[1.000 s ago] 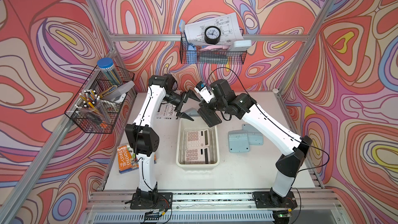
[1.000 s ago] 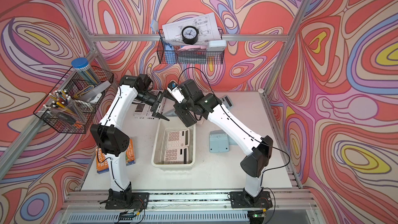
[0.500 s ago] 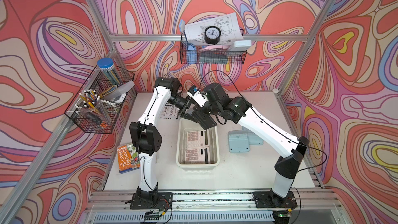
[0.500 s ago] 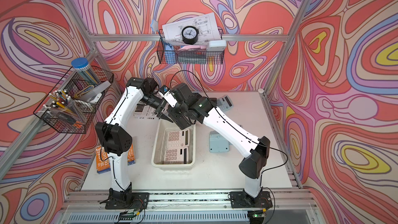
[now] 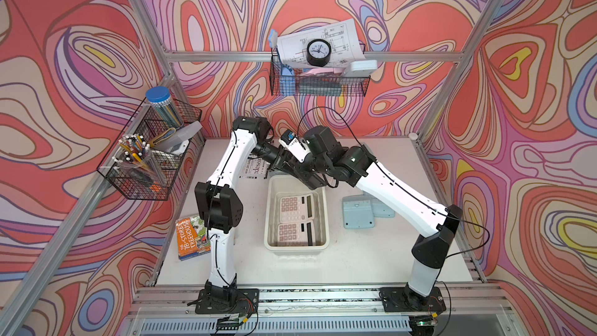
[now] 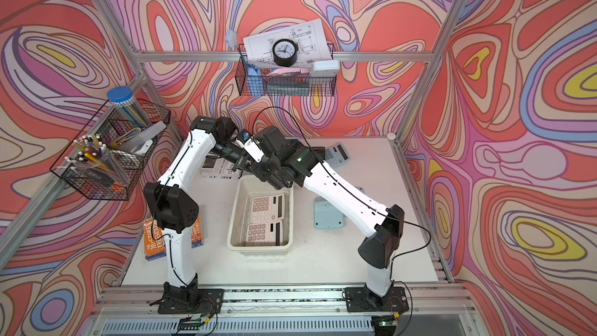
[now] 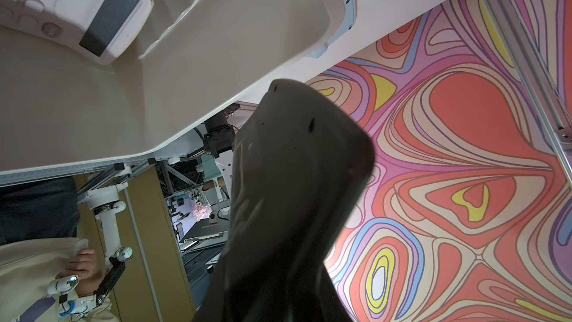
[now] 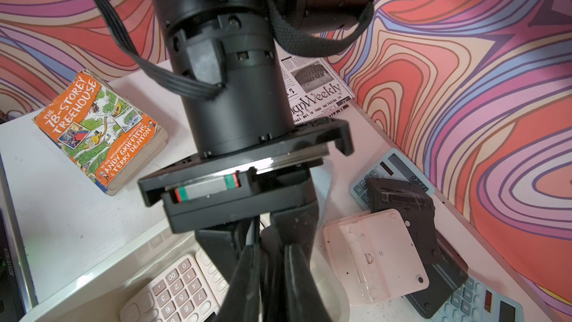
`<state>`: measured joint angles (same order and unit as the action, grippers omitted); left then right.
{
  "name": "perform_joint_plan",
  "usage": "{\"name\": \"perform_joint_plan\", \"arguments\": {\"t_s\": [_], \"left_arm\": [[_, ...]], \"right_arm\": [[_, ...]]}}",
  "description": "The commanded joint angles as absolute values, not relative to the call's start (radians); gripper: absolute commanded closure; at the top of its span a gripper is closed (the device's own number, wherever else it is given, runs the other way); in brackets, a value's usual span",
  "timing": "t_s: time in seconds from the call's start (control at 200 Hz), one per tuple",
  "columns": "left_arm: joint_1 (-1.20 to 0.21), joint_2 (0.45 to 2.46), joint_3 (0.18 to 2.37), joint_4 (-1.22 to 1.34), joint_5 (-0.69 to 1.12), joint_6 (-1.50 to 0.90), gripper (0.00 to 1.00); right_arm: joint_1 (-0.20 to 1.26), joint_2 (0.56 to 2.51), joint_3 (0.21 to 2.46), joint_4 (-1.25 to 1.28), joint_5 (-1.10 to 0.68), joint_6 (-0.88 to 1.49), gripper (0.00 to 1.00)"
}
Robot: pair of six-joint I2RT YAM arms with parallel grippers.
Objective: Put the calculator in the storage box
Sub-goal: Pick up the calculator at the center of the board.
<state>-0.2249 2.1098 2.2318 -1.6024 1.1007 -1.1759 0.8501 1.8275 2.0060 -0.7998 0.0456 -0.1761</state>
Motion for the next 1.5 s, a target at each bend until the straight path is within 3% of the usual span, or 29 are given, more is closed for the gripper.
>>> {"name": "perform_joint_plan", "arguments": {"t_s": [0.0,0.135,0.371,0.541,0.686,0.816,0.966,1.202,1.492], "left_arm": [[-0.230,2.136,2.258,-1.642,1.097,-1.147,0.87],[-0.229,2.139,2.269,-1.633,1.082,-1.149,0.93],[-0.224,2.092,2.258,-1.440,0.995,-1.241,0.94],[-0.222,2.014,2.157,-1.239,0.903,-1.329,0.94],[-0.222,1.859,1.868,-0.821,0.835,-1.515,0.94],[-0.231,1.711,1.613,-0.439,0.690,-1.655,0.92],[-0.240,1.608,1.445,-0.219,0.568,-1.711,0.91],[-0.290,1.530,1.309,0.001,0.438,-1.757,0.89],[-0.349,1.520,1.248,0.102,0.399,-1.757,0.92]], "right_arm": [[0.844,1.822,2.013,-0.741,0.055,-0.142,0.87],[0.845,1.810,2.018,-0.766,0.091,-0.080,0.41],[0.816,1.737,2.023,-0.830,0.127,0.120,0.02],[0.701,1.711,2.054,-0.899,0.024,0.329,0.02],[0.583,1.675,2.009,-0.897,-0.148,0.520,0.02],[0.466,1.622,1.849,-0.836,-0.329,0.723,0.02],[0.359,1.507,1.564,-0.597,-0.497,0.964,0.02],[0.322,1.481,1.337,-0.280,-0.584,1.319,0.08],[0.349,1.508,1.243,-0.015,-0.496,1.618,0.17]]}}
